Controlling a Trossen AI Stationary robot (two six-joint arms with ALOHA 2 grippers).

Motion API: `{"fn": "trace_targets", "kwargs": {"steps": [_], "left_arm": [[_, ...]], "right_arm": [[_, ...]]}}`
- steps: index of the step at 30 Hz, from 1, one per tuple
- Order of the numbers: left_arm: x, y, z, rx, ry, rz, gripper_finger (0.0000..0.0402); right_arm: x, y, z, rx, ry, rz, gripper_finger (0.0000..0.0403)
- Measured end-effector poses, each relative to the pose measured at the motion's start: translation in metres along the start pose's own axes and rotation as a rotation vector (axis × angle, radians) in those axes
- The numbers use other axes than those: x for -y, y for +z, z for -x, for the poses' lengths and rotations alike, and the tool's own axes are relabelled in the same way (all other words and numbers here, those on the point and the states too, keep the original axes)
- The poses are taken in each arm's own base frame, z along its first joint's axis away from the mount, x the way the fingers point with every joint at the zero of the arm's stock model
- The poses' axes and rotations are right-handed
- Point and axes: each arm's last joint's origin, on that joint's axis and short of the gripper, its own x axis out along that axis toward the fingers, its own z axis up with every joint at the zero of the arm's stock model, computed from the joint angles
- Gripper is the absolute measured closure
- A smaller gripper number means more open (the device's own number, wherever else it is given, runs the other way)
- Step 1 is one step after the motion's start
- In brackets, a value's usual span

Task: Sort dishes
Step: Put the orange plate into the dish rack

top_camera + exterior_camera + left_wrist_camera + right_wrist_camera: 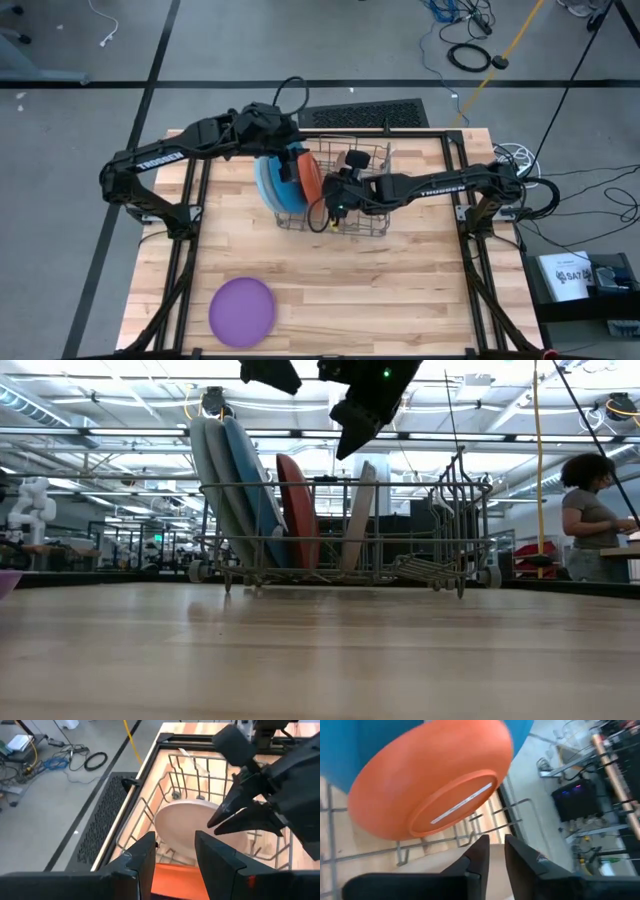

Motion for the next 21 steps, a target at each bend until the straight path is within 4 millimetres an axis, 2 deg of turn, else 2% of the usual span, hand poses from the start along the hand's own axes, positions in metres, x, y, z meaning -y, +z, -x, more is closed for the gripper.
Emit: {"fn": "trace_targets", "kwargs": {"steps": [7,14,21], "left_arm": [[0.001,0.000,-0.003,0.091,0.007,0.028,0.0262],[0.005,0.004,-0.003,0.128,-0.007,0.022,0.0262],[0.008,0.005,-0.002,0.140,-0.015,0.018,0.0262]], "right_arm": [[0.001,0.005,0.023,0.066,-0.069,0.010,0.0305],[0.010,0.009,0.064,0.164,-0.110,0.007,0.0275],[0.029,0.007,0.107,0.257,-0.120,-0.043,0.0271]]}}
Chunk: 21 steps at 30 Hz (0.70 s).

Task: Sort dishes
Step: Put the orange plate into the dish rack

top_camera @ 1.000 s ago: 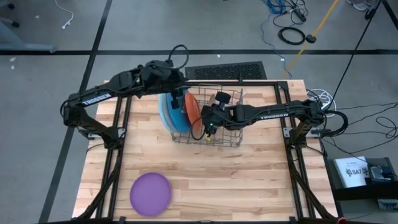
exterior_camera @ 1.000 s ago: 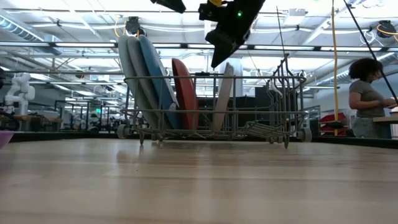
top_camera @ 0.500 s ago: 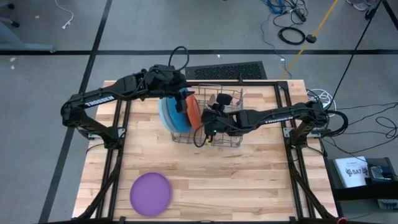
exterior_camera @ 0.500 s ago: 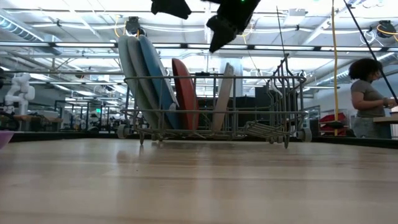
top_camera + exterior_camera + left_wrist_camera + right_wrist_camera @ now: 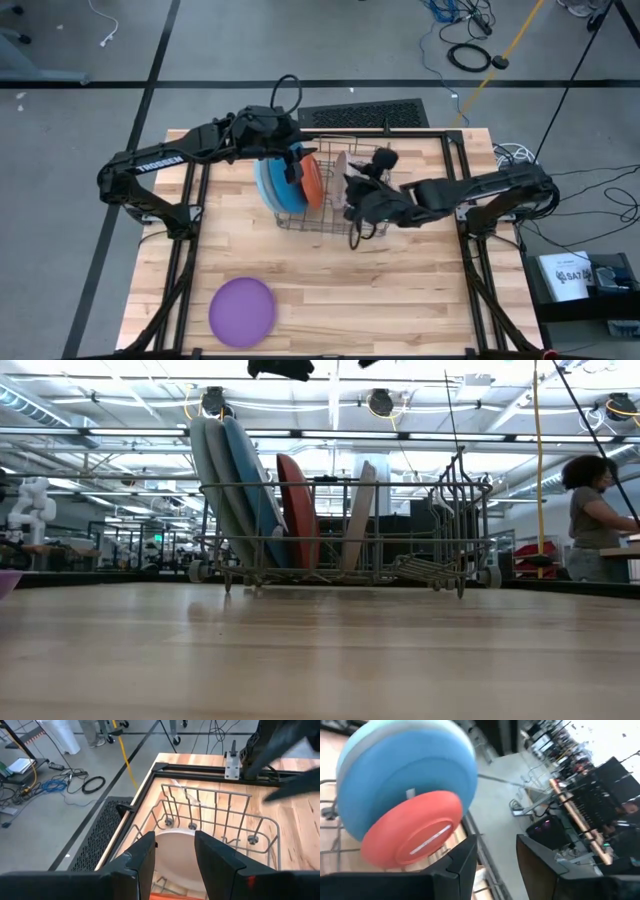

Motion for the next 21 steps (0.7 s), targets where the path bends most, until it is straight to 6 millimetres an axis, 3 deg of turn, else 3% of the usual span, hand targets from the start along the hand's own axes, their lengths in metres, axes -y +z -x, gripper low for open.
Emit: {"fn": "trace_targets", "kwargs": {"steps": [8,17,21], "left_arm": [[0.001,-0.001,-0.002,0.013,-0.021,0.025,0.0262],[0.016,-0.033,-0.030,0.037,-0.064,0.105,0.0262],[0.019,-0.030,-0.024,0.073,-0.023,0.120,0.0262]], "right_arm": [[0.024,-0.005,0.032,0.080,0.000,-0.063,0.0271],[0.034,-0.054,0.041,0.172,-0.010,-0.211,0.0271],[0.032,-0.077,0.043,0.201,-0.023,-0.279,0.0271]]}}
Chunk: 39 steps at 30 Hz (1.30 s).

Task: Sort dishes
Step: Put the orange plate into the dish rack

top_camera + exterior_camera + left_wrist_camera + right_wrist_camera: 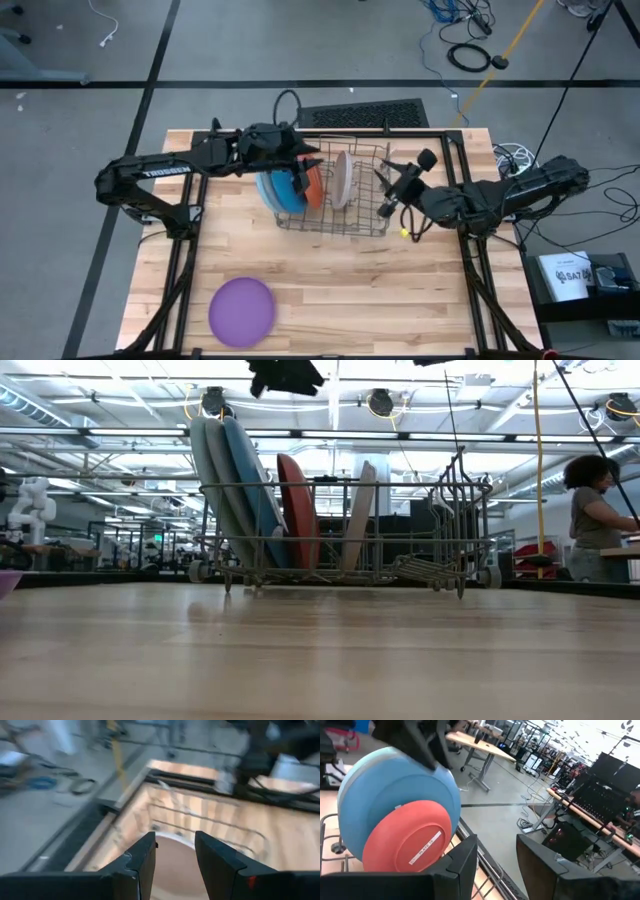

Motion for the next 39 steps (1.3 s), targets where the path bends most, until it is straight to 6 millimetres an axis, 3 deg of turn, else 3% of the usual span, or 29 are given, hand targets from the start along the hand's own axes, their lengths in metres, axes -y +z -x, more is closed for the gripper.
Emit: {"fn": "trace_targets", "kwargs": {"steps": [5,11,23,31,39], "left_arm": [[-0.002,0.000,0.017,-0.015,0.145,0.052,0.0262],[0.007,-0.018,0.014,-0.179,0.149,0.171,0.0262],[0.031,-0.035,0.015,-0.322,0.142,0.425,0.0262],[0.059,-0.043,-0.008,-0.323,0.111,0.548,0.0262],[0.075,-0.062,-0.019,-0.373,0.250,0.649,0.0263]], "right_arm": [[-0.001,-0.023,0.004,0.015,-0.014,-0.048,0.0271],[-0.007,-0.040,0.002,0.009,-0.017,-0.073,0.0271],[-0.005,-0.039,0.003,0.014,-0.012,-0.021,0.0271],[0.003,-0.036,0.007,0.025,-0.013,0.005,0.0271],[0.008,-0.035,0.014,0.035,0.008,0.041,0.0271]]}}
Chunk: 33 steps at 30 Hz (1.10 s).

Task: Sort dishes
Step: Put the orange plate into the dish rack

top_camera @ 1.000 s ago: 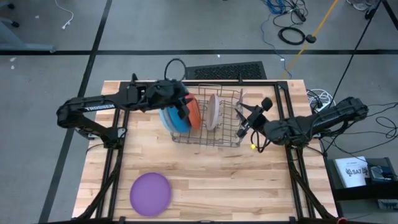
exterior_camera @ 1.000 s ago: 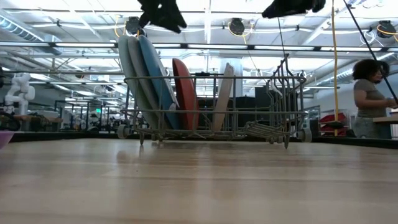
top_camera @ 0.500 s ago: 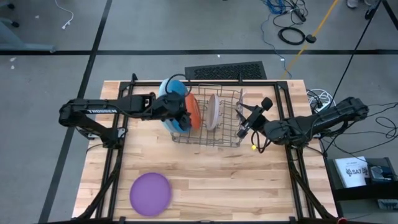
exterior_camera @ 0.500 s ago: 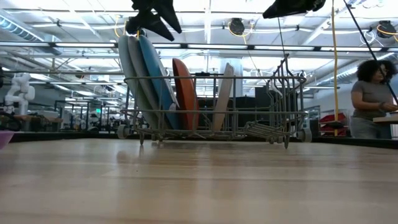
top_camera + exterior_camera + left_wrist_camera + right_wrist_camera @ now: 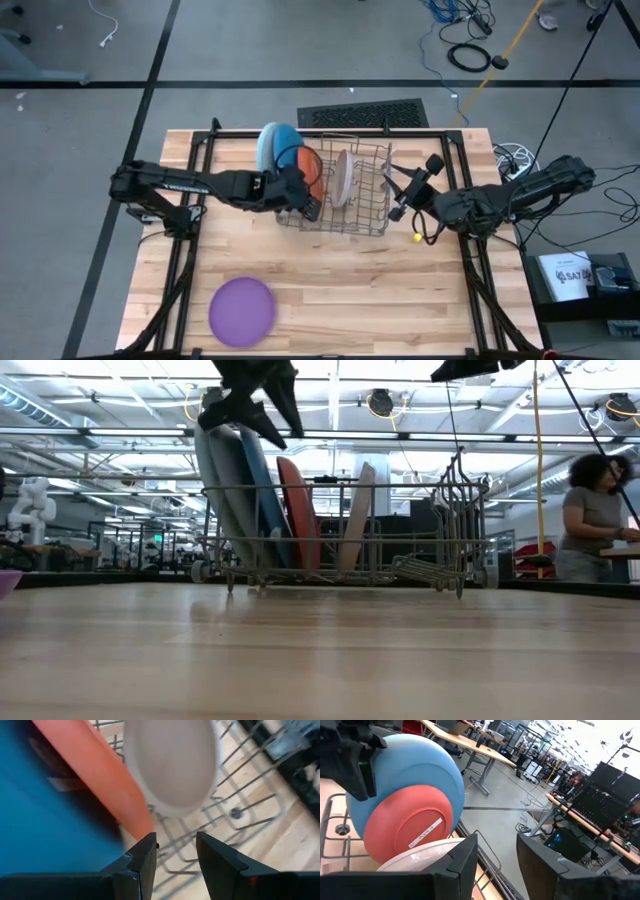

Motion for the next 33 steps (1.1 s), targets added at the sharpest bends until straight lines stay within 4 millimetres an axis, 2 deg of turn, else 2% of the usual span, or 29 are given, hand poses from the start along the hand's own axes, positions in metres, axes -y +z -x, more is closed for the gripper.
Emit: {"fn": "trace_targets", "kwargs": {"steps": [8,19,26,33], "left_arm": [[0.008,-0.006,0.008,0.100,0.039,0.094,0.0263],[0.014,-0.025,-0.023,0.050,0.118,0.210,0.0263],[0.020,-0.029,-0.010,0.074,0.113,0.245,0.0263],[0.010,-0.032,-0.007,0.055,0.216,0.287,0.0263]], "right_arm": [[0.012,0.000,0.012,0.012,0.024,-0.002,0.0271],[0.027,0.000,0.031,0.041,0.079,-0.008,0.0271],[0.029,-0.001,0.037,0.050,0.106,-0.004,0.0271],[0.028,-0.002,0.038,0.048,0.110,0.007,0.0271]]}}
